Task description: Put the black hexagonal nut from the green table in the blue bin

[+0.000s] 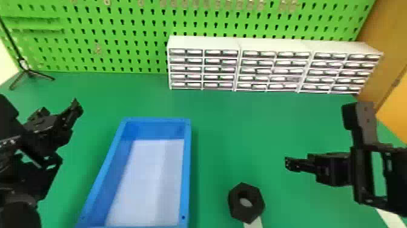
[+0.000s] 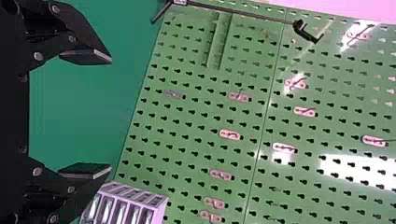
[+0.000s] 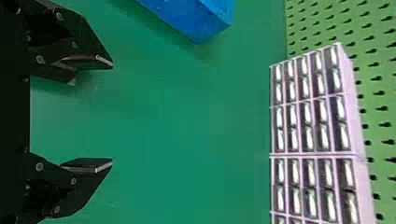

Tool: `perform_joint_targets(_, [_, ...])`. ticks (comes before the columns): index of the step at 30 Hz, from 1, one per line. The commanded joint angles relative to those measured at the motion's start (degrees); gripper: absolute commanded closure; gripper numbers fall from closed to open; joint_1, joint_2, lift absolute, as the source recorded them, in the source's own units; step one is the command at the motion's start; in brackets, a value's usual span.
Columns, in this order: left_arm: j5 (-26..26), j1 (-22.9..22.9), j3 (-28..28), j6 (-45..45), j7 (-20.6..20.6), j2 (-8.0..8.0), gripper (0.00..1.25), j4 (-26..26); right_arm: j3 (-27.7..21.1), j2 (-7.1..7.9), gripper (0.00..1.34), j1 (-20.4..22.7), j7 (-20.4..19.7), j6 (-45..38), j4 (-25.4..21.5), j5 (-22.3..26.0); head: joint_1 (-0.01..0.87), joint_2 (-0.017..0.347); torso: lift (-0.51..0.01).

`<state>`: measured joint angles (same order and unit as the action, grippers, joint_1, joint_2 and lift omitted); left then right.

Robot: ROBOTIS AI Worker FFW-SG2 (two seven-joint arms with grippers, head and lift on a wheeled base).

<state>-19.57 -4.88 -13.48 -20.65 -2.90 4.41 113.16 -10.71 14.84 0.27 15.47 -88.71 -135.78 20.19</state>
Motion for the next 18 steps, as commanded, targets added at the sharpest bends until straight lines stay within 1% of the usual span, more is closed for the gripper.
perform_joint_targets(1, [-0.7, -0.5, -0.5, 0.0, 0.0, -0.02, 0.43, 0.1, 0.0, 0.80, 0.52, -1.8, 0.0, -1.4, -0.5, 1.6, 0.692, 0.008, -0.097])
perform_joint_targets(8, [-0.9, -0.9, -1.1, 0.0, 0.0, 0.07, 0.43, 0.3, 0.7, 1.51, 0.52, -3.5, 0.0, -1.4, -1.3, 1.7, 0.692, 0.008, -0.097])
perform_joint_targets(18, [-0.6, -1.0, -1.6, 0.0, 0.0, -0.02, 0.43, 0.3, 2.5, 1.51, 0.52, -3.4, 0.0, -1.4, -1.1, 1.6, 0.692, 0.008, -0.097])
